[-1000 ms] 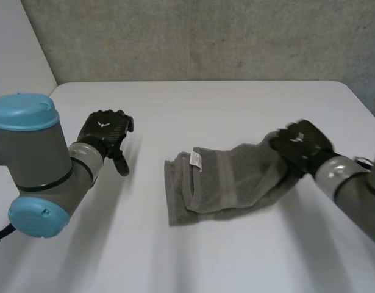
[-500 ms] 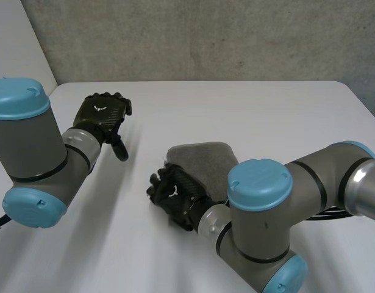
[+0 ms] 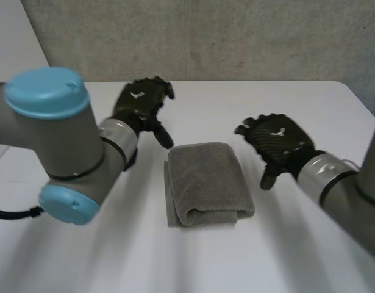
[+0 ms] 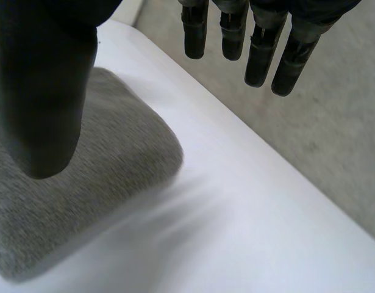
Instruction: Fold the towel.
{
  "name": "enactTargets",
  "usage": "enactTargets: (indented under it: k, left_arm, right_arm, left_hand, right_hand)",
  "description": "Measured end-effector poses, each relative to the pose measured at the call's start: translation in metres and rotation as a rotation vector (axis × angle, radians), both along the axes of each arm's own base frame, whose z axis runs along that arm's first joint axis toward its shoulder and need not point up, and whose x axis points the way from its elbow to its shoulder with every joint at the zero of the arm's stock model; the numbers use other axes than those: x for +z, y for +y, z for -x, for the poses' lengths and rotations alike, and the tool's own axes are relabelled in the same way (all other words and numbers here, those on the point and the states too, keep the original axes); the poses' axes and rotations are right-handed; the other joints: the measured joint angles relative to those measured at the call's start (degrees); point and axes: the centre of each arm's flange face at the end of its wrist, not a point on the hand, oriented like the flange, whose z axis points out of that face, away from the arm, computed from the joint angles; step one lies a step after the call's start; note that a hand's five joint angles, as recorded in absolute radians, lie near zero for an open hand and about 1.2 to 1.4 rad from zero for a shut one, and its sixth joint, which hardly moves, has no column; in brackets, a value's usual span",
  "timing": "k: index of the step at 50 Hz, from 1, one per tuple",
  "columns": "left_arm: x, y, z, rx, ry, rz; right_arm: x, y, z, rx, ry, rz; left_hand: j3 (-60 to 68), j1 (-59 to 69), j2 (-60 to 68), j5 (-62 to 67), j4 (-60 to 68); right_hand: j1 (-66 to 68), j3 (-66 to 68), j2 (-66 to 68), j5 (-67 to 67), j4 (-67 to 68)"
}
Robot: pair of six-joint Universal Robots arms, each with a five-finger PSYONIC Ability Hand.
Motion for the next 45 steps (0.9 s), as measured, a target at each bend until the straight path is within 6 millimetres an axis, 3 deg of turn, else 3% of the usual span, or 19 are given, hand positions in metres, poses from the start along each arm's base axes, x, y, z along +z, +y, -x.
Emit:
enactTargets:
  k: [5, 10, 19, 33, 45]
  left_arm:
    - [-0.025, 0.021, 0.020, -0.059, 0.029, -0.100]
    - [-0.054, 0.037, 0.032, -0.096, 0.007, -0.183]
    - [-0.097, 0.047, 0.028, -0.051, -0.095, -0.280]
    - [-0.110, 0.044, 0.008, 0.069, -0.162, -0.297]
    - [-0.115, 0.047, 0.005, 0.054, -0.198, -0.297]
  right_arm:
    - [-0.009, -0.024, 0.017, -0.045, -0.084, -0.110]
    - [-0.025, -0.037, 0.018, -0.054, -0.151, -0.208]
    - [-0.057, -0.045, 0.008, -0.057, -0.191, -0.321]
    - [-0.085, -0.030, -0.031, 0.012, -0.224, -0.347]
    - [-0.100, -0.023, -0.048, 0.009, -0.195, -0.304]
  left_hand:
    - [-0.61, -0.57, -0.59, -0.43, 0.00]
    - [-0.61, -0.57, -0.59, -0.43, 0.00]
    - [-0.61, -0.57, -0.59, -0.43, 0.00]
    - [-0.89, -1.14, -0.89, -0.76, 0.00]
    - [-1.66, -2.00, -1.61, -1.05, 0.00]
  right_hand:
    - [0.00, 0.00, 0.00, 0.00, 0.00]
    - [0.00, 0.00, 0.00, 0.00, 0.00]
    - [0.00, 0.00, 0.00, 0.00, 0.03]
    - [0.00, 0.00, 0.00, 0.00, 0.03]
    - [0.00, 0.00, 0.00, 0.00, 0.03]
